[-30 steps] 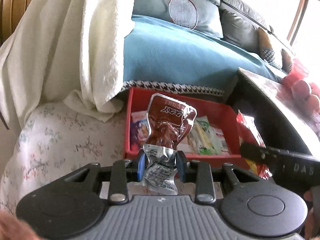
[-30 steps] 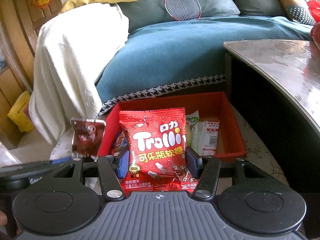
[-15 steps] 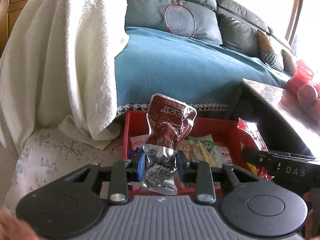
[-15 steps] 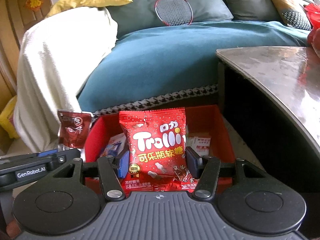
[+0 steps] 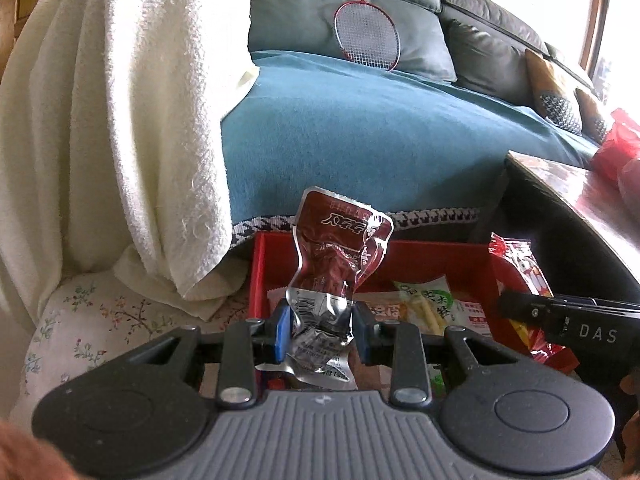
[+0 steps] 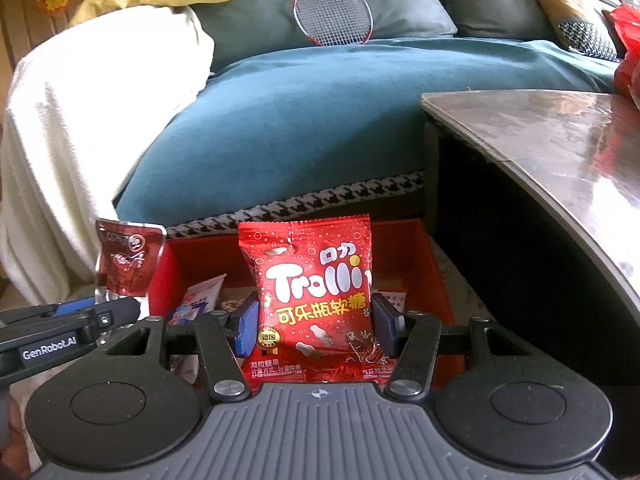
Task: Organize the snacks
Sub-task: 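Lower the brown foil pack with the left gripper while the right lowers the Trolli bag into the box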
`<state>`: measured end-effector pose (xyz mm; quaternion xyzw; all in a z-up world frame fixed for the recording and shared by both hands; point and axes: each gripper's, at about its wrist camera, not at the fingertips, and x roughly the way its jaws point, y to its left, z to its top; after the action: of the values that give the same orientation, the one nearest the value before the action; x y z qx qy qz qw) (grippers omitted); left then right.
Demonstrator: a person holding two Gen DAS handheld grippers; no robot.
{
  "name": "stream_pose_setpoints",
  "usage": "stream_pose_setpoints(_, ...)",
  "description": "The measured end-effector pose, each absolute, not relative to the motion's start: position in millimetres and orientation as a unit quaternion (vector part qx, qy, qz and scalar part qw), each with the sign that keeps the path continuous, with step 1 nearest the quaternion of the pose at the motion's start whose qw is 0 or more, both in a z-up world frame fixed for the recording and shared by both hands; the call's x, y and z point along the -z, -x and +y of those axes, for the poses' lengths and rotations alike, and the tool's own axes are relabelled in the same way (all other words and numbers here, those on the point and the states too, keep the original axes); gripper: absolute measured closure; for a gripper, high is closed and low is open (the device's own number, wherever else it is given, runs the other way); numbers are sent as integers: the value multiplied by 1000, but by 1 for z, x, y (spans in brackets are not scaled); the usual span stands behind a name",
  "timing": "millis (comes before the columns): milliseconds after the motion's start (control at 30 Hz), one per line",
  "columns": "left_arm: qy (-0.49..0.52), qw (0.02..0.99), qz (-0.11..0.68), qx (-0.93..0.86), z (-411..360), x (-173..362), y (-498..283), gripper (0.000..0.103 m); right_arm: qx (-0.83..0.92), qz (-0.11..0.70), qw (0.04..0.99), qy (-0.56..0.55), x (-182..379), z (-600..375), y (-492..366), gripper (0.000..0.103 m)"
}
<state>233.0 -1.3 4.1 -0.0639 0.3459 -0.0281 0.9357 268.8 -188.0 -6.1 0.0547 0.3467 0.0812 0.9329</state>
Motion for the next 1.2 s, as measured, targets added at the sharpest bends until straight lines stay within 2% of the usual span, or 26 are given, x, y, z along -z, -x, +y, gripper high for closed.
stream_pose_setpoints(1200,44,924,379,21,-17,25,-266,76,-50,397,916,-22,54,-188,-308,39)
